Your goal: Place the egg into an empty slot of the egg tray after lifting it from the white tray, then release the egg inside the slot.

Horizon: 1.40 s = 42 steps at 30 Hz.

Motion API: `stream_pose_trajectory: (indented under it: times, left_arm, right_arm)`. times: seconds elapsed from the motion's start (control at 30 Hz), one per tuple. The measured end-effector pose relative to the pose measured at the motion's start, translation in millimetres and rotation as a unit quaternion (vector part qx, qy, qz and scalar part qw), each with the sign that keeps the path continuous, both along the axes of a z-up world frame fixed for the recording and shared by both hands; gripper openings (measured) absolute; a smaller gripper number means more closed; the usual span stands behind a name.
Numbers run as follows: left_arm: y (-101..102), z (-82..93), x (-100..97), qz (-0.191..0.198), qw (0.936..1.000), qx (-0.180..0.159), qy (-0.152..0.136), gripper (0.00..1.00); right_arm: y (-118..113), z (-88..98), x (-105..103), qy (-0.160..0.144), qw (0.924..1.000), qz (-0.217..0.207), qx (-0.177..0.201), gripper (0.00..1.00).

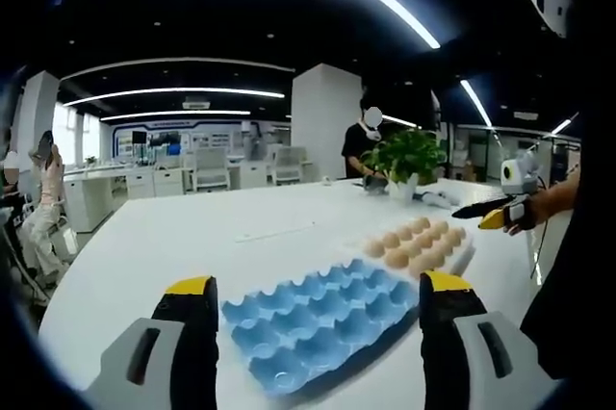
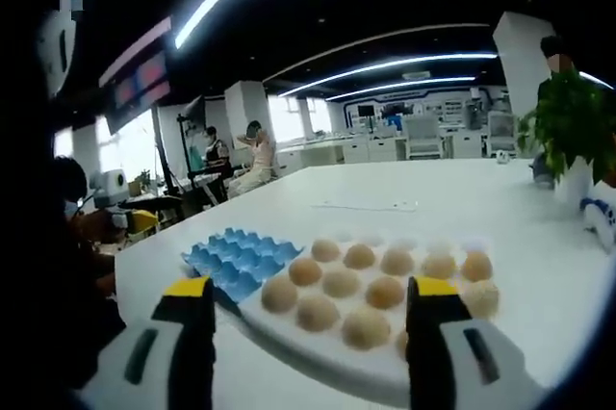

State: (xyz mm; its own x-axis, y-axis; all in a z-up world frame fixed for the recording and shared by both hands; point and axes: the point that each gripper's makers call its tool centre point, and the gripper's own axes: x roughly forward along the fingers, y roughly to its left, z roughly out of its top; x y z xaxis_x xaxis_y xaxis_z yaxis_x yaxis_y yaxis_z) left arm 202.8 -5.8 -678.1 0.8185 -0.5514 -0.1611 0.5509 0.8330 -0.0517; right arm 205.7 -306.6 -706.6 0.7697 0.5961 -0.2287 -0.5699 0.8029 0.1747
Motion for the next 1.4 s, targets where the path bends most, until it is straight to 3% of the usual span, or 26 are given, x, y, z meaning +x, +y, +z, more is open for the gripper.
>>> stream_pose_trajectory:
  times: [0.17, 0.3, 0.33, 0.4, 0.53, 0.73, 0.8, 0.83, 0.9, 1.0, 1.17, 1.27, 1.4]
  left_arm:
    - [3, -4.9, -1.1, 0.003, 0.9999, 0.012, 0.012, 0.87]
    - [3, -6.8, -3.4, 0.002, 0.9992, 0.018, 0.035, 0.84]
    - [6, -12.6, -5.7, 0.003, 0.9976, 0.046, 0.051, 0.81]
    - [8, -18.9, -8.6, -0.001, 0.9948, 0.069, 0.074, 0.76]
    - [7, -13.7, -8.2, 0.001, 0.9958, 0.046, 0.078, 0.75]
    - [15, -16.0, -7.2, 0.015, 0.9948, 0.051, 0.088, 0.77]
    - [16, -16.7, -8.0, 0.014, 0.9947, 0.047, 0.091, 0.77]
    - [17, -17.6, -8.7, 0.016, 0.9943, 0.049, 0.093, 0.77]
    - [17, -17.7, -8.9, 0.017, 0.9944, 0.051, 0.091, 0.78]
    - [19, -20.6, -10.7, 0.015, 0.9932, 0.061, 0.097, 0.79]
    - [22, -22.1, -12.8, 0.017, 0.9924, 0.062, 0.105, 0.81]
    - [24, -26.0, -14.8, 0.014, 0.9907, 0.075, 0.113, 0.8]
    - [27, -28.7, -14.9, 0.017, 0.9899, 0.078, 0.117, 0.8]
  right_arm:
    - [-1, 3.6, 3, -0.018, 0.9996, -0.02, -0.01, 0.86]
    - [9, -4.5, 1, 0.028, 0.9993, -0.025, 0.007, 0.79]
    - [13, -7.0, 0, 0.039, 0.9989, -0.026, 0.006, 0.76]
    - [20, -10.1, 1, 0.049, 0.9985, -0.026, 0.005, 0.72]
    - [39, -17.0, 5, 0.063, 0.9975, -0.028, -0.02, 0.64]
    - [78, -14.5, 14, 0.031, 0.9973, -0.017, -0.065, 0.64]
    - [86, -17.8, 16, 0.026, 0.9948, -0.007, -0.099, 0.62]
    - [87, -23.2, 16, 0.032, 0.9905, -0.002, -0.133, 0.59]
    - [91, -28.3, 18, 0.037, 0.9884, 0.0, -0.147, 0.58]
    - [94, -37.5, 20, 0.077, 0.9886, -0.009, -0.129, 0.52]
    - [91, -44.9, 24, 0.1, 0.9855, -0.014, -0.136, 0.47]
    - [90, -53.8, 21, 0.128, 0.9814, -0.008, -0.142, 0.36]
    - [87, -57.1, 26, 0.129, 0.9802, -0.015, -0.149, 0.34]
